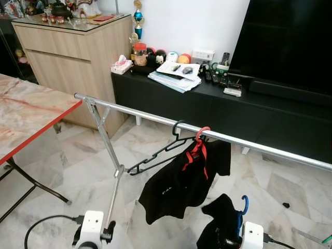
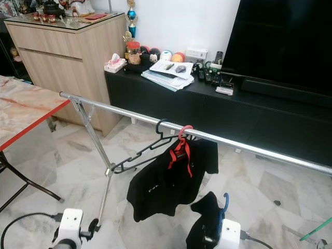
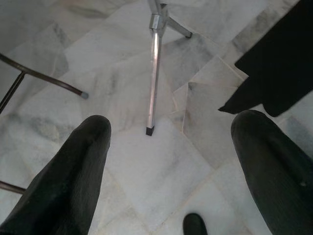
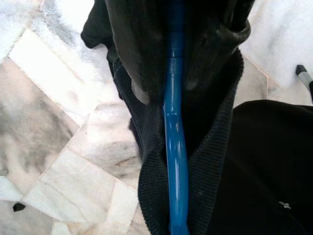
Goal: Hang hanger
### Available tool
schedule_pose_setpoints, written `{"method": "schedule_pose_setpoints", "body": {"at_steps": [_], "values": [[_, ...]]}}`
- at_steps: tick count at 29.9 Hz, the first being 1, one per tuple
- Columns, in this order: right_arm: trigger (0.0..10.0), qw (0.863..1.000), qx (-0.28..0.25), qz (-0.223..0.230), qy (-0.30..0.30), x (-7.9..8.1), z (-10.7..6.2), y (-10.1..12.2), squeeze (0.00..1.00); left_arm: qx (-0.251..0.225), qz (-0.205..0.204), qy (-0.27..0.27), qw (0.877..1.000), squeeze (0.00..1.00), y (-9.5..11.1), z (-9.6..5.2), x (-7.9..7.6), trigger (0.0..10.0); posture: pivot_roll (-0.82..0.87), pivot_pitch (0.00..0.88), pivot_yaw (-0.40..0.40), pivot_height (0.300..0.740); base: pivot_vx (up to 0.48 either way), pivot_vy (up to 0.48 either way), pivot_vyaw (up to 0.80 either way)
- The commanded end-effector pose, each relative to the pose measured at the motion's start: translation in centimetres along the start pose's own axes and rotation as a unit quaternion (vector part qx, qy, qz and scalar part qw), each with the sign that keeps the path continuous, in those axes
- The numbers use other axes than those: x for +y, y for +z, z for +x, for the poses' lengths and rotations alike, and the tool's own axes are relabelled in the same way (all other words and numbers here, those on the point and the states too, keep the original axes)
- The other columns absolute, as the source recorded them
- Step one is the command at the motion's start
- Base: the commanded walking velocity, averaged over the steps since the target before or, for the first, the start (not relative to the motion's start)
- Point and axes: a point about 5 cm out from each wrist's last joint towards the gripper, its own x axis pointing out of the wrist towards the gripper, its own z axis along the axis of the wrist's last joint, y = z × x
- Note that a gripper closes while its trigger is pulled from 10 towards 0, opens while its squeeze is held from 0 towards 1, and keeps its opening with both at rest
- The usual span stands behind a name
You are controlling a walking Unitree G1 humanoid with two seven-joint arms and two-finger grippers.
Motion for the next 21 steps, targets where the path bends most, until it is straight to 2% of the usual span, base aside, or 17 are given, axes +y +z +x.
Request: {"method": "schedule_pose_setpoints", "body": {"at_steps": [1,6,12,21], "values": [[10.0,1.000,-0.008,0.012,-0.006,0.1,0.0,0.1,0.00,0.007,-0.010,-0.001,1.000,0.00,-0.6,-0.3,0.1,10.0,0.03,0.051,-0.022,0.740,0.000,0.000,0.00],[10.0,1.000,-0.011,0.015,-0.007,0.0,-0.1,0.0,0.00,0.006,-0.020,-0.024,0.999,0.00,-0.4,-0.2,-0.5,10.0,0.02,0.067,-0.016,0.740,0.000,0.000,0.00],[10.0,0.999,-0.027,0.015,-0.015,-0.9,0.0,0.7,0.00,-0.015,-0.029,-0.019,0.999,0.00,0.7,0.2,-0.3,10.0,0.01,0.077,-0.007,0.740,-0.306,0.000,0.00],[10.0,0.999,-0.025,0.015,-0.018,-0.8,-0.1,0.4,0.00,-0.003,-0.034,-0.018,0.999,0.00,0.3,0.2,-0.1,10.0,0.02,0.075,-0.013,0.740,-0.296,0.000,0.00]]}}
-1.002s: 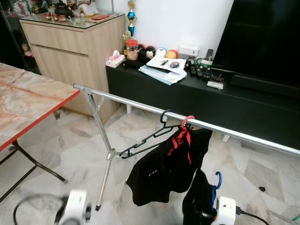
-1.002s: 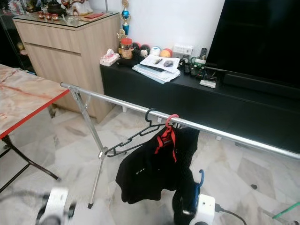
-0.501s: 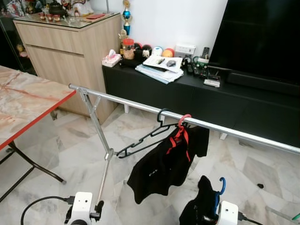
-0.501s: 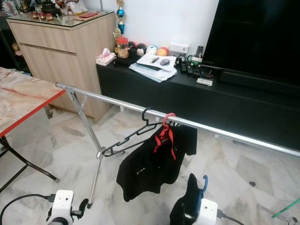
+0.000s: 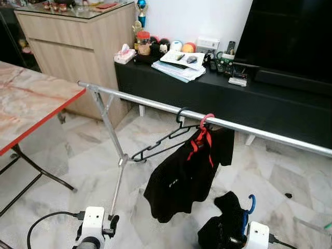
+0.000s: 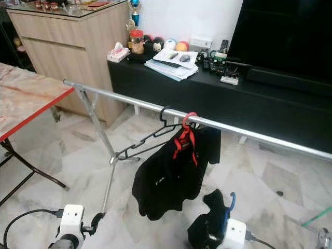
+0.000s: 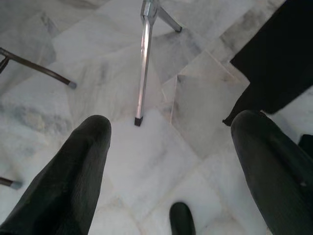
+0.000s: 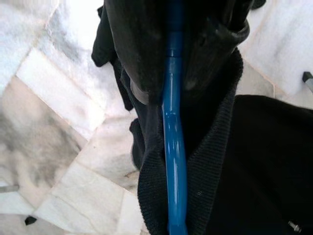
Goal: Hang hanger
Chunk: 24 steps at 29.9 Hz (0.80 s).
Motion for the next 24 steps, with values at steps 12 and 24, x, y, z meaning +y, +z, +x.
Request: {"method": "schedule_pose_setpoints", "body": {"at_steps": [12,24], "values": [[10.0,1.000,-0.016,0.015,-0.013,-0.31,-0.05,0.24,0.00,0.024,-0.007,0.008,1.000,0.00,-0.99,-0.37,0.55,10.0,0.02,0.048,-0.008,0.740,-0.284,0.000,0.00],[10.0,1.000,-0.016,0.020,-0.018,-0.31,-0.12,0.02,0.00,0.035,-0.006,0.008,0.999,0.00,-1.49,-0.58,0.82,10.0,0.02,0.030,-0.001,0.740,-0.280,0.000,0.00]]}}
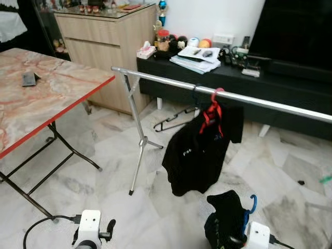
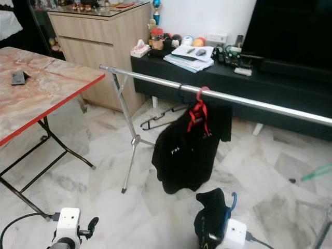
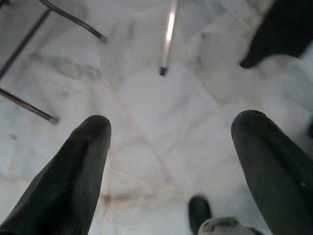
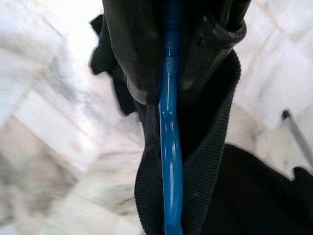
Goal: Hang hanger
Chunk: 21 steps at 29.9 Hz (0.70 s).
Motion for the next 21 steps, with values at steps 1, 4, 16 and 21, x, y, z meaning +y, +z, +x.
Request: {"method": "schedule_pose_setpoints", "body": {"at_steps": [1,4,16,21], "values": [[10.0,1.000,-0.005,0.009,0.000,0.30,0.03,0.11,0.00,0.005,-0.003,0.008,1.000,0.00,-0.13,-0.05,0.58,10.0,0.02,0.030,-0.001,0.740,-0.277,0.000,0.00],[10.0,1.000,-0.001,0.009,0.000,0.35,0.00,-0.07,0.00,0.010,-0.003,0.009,1.000,0.00,-0.21,-0.05,0.68,10.0,0.02,0.025,0.000,0.740,-0.279,0.000,-0.68],[10.0,1.000,-0.007,0.006,-0.004,0.36,0.00,0.04,0.00,0.003,-0.004,0.011,1.000,0.00,0.30,0.18,0.85,10.0,0.02,0.042,0.001,0.740,-0.278,0.000,0.00],[10.0,1.000,-0.009,0.007,-0.004,0.37,0.01,0.11,0.00,-0.001,-0.005,0.011,1.000,0.00,0.50,0.27,0.84,10.0,0.03,0.045,0.000,0.740,-0.273,0.000,0.00]]}}
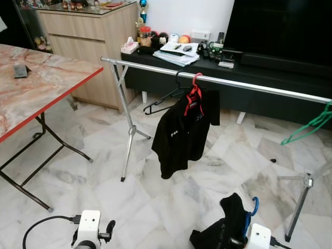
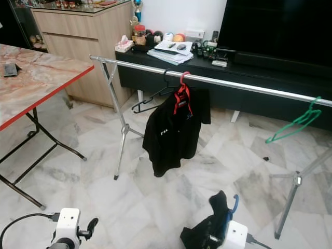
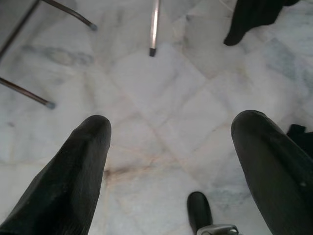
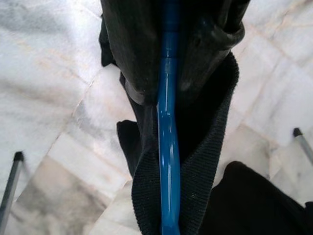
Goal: Hang hanger
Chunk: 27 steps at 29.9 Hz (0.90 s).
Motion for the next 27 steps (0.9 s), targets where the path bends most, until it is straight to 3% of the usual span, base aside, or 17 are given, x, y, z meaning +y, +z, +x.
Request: {"method": "schedule_pose_setpoints", "body": {"at_steps": [1,22,27], "values": [[10.0,1.000,-0.008,0.000,-0.005,-0.31,0.01,0.25,0.00,0.009,-0.008,0.006,1.000,0.00,-0.47,-0.20,0.22,10.0,0.03,0.045,0.000,0.740,-0.274,0.000,0.00],[10.0,1.000,-0.012,0.003,-0.016,-0.42,0.04,0.39,0.00,-0.005,-0.012,0.007,1.000,0.00,0.28,0.10,0.22,10.0,0.03,0.058,-0.005,0.740,-0.272,0.000,0.00],[10.0,0.999,-0.026,0.009,-0.021,-0.45,0.01,0.61,0.00,-0.004,-0.009,0.006,1.000,0.00,0.34,0.15,0.18,10.0,0.03,0.061,-0.005,0.740,0.000,0.000,0.00]]}}
